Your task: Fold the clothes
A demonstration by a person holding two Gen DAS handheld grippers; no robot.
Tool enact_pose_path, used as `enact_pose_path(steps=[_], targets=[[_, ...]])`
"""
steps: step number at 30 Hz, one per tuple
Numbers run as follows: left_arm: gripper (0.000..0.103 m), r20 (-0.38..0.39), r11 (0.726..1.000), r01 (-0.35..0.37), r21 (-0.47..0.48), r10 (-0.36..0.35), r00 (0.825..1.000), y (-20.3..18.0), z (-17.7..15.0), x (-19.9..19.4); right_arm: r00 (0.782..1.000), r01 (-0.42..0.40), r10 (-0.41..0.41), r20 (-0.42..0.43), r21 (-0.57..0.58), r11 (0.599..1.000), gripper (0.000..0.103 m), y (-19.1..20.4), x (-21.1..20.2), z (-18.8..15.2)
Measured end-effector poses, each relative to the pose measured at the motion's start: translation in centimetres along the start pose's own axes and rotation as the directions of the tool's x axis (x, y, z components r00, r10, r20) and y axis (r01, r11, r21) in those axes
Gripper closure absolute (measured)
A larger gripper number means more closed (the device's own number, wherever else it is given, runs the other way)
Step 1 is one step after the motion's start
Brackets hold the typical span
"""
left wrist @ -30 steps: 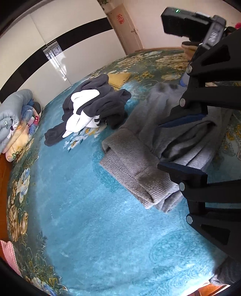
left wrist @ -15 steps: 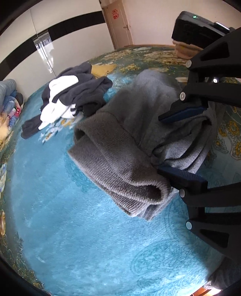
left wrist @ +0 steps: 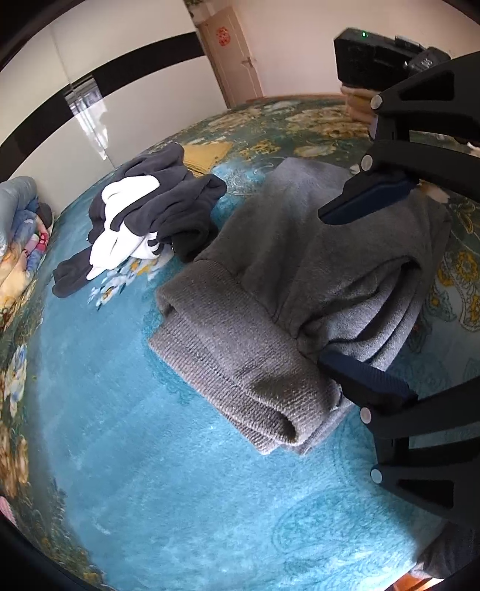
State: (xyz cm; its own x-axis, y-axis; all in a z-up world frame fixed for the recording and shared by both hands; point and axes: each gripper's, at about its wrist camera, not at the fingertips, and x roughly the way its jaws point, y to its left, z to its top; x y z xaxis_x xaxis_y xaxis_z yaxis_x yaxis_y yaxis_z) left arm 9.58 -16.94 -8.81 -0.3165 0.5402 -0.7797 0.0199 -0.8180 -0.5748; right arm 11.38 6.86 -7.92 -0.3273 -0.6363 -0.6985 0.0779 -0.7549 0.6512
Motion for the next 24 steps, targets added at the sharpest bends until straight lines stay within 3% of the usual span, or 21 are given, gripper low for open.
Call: enact_pose_path(steps=[2, 3, 5, 7, 8, 10, 14, 16, 20, 23, 24], targets=[[0.026, 0.008, 1.0, -0.016, 0.018, 0.016, 1.0, -0.3, -0.1, -0.3, 1.0, -0.006, 0.006, 0.021, -0.021, 1.0, 0.015, -0.1, -0.4, -0.1], [0.026, 0.013, 0.999, -0.025, 0.027, 0.024, 1.0, -0.4, -0.1, -0.5, 1.0, -0.009, 0.01, 0.027, -0.031, 0.999, 0.007, -0.1, -0.6, -0.2], [0.026, 0.035, 0.998, -0.028, 0.058, 0.026, 0.999, -0.8, -0.1, -1.2, 0.999, -0.025, 0.026, 0.022, -0.042, 0.999, 0.006, -0.2, -0.5, -0.2], [0.012, 0.03, 0.997, 0.019, 0.079, -0.022, 0.999, -0.9, 0.1, -2.0, 0.998, -0.055, 0.055, 0.012, -0.04, 0.998, 0.006, -0.5, -0.6, -0.2], [0.0, 0.021, 0.995, 0.051, 0.083, -0.053, 0.998, -0.8, 0.3, -2.3, 0.998, -0.064, 0.065, 0.015, -0.034, 0.997, 0.006, -0.7, -0.8, -0.2], [0.0, 0.009, 0.992, 0.097, 0.079, -0.098, 0.995, -0.4, 0.9, -3.2, 0.997, -0.069, 0.07, 0.04, -0.022, 0.997, 0.005, -1.4, -1.4, -0.2], [0.0, 0.027, 0.994, 0.069, 0.085, -0.072, 0.997, 1.1, 2.5, -4.7, 0.994, -0.059, 0.059, 0.092, 0.001, 0.998, 0.004, -3.0, -2.8, -0.2], [0.0, 0.035, 0.995, 0.052, 0.079, -0.055, 0.998, 2.1, 3.5, -5.1, 0.996, -0.049, 0.047, 0.076, 0.023, 0.999, 0.003, -3.9, -2.9, -0.2], [0.0, -0.008, 1.0, -0.005, -0.02, 0.005, 1.0, 5.9, 5.6, -3.9, 0.999, -0.044, 0.044, 0.01, 0.089, 0.995, 0.003, -5.5, -2.4, -0.5], [0.002, -0.057, 0.996, 0.005, -0.094, -0.011, 0.998, 8.5, 6.0, -2.2, 0.998, -0.059, 0.063, -0.025, 0.128, 0.99, 0.003, -6.2, -1.5, -0.8], [0.007, -0.069, 0.994, 0.017, -0.112, -0.024, 0.997, 9.2, 6.0, -1.7, 0.998, -0.058, 0.062, -0.031, 0.127, 0.99, 0.003, -6.2, -1.3, -0.8]])
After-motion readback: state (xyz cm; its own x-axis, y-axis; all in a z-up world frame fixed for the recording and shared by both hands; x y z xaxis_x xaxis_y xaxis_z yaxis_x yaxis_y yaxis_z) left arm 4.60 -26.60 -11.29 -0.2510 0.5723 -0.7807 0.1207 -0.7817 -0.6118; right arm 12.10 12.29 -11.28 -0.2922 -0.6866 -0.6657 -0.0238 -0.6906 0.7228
